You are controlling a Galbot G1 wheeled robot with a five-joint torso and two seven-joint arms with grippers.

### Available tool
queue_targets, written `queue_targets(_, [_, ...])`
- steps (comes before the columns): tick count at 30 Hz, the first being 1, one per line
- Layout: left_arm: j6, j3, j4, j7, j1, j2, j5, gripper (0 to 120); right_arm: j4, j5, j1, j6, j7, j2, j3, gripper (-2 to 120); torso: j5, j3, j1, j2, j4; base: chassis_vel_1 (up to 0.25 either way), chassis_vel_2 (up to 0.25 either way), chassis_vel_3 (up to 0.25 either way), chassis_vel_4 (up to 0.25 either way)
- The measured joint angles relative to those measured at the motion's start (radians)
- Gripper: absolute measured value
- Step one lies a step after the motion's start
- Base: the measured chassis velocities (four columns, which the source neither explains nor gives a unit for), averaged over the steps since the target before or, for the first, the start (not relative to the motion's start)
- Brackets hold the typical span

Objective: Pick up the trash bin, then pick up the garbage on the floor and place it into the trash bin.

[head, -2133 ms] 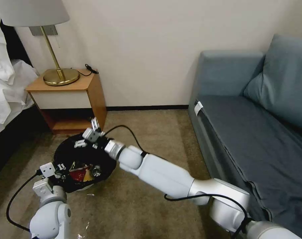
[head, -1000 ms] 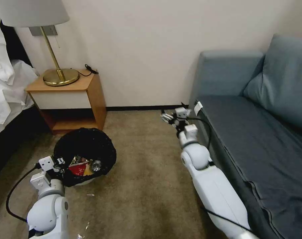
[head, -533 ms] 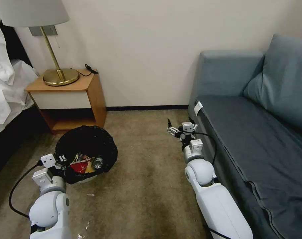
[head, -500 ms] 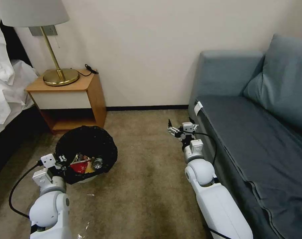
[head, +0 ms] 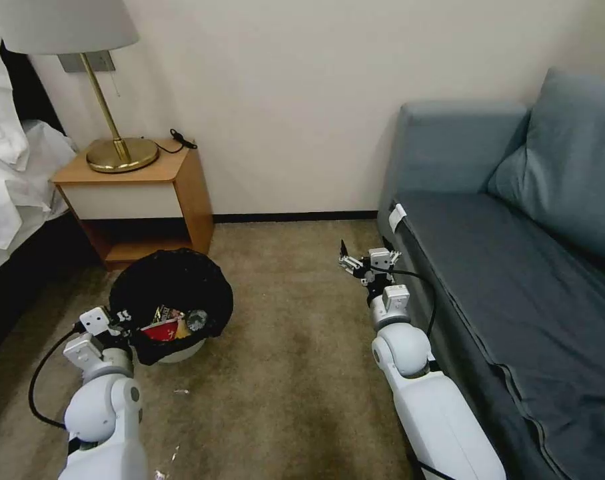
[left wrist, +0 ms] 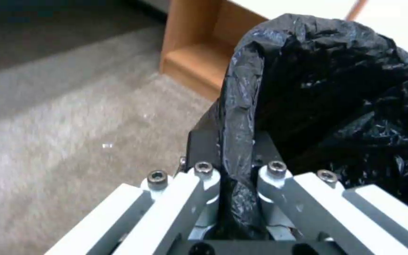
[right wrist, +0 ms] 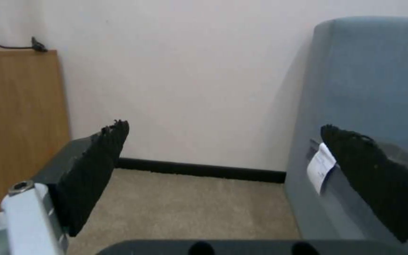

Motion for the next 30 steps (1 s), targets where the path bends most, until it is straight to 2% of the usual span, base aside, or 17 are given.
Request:
queue_targets(4, [-0.007,-0.003,0.025,-0.023,-0.017,0.004,-0.051,4,0.0,-0.004,-0.003,0.008,-0.004,-0.001,0.0,100,0.0001,0.0,0.0,0.0,-0.0002,0.0,0.0,0.0,0.0])
queue_targets(6, [-0.027,-0.01,0.069,-0.039,-0.043,0.011,-0.105,4,0.0,-0.007,-0.008,0.018,-0.01,-0.002,0.001,100,0.0001,0.0,0.0,0.0,-0.0002,0.0,0.0,0.0,0.0])
queue_targets(7, [-0.027,-0.01,0.069,-0.039,-0.043,0.011,-0.105,4,0.0,-0.007,-0.008,0.018,-0.01,-0.002,0.001,100,0.0001,0.0,0.0,0.0,-0.0002,0.0,0.0,0.0,0.0])
queue_targets(10, [-0.041,-0.015,0.125,-0.057,-0.085,0.026,-0.201,4,0.0,-0.015,-0.017,0.029,-0.016,0.002,0.0,100,0.0,0.0,0.0,0.0,-0.0002,0.0,0.0,0.0,0.0])
queue_targets(12, [-0.045,-0.019,0.147,-0.066,-0.1,0.028,-0.22,4,0.0,-0.018,-0.019,0.03,-0.017,0.003,0.0,100,0.0001,0.0,0.0,0.0,-0.0003,0.0,0.0,0.0,0.0])
queue_targets(19, [-0.087,-0.031,0.267,-0.093,-0.183,0.036,-0.255,4,-0.003,-0.027,-0.022,0.047,-0.028,-0.007,0.002,100,0.0,0.0,0.0,0.0,-0.0002,0.0,0.0,0.0,0.0])
queue_targets(30, [-0.096,-0.032,0.343,-0.104,-0.237,0.037,-0.278,4,-0.01,-0.038,-0.046,0.09,-0.061,-0.01,0.014,100,0.0001,0.0,0.0,0.0,-0.0003,0.0,0.0,0.0,0.0])
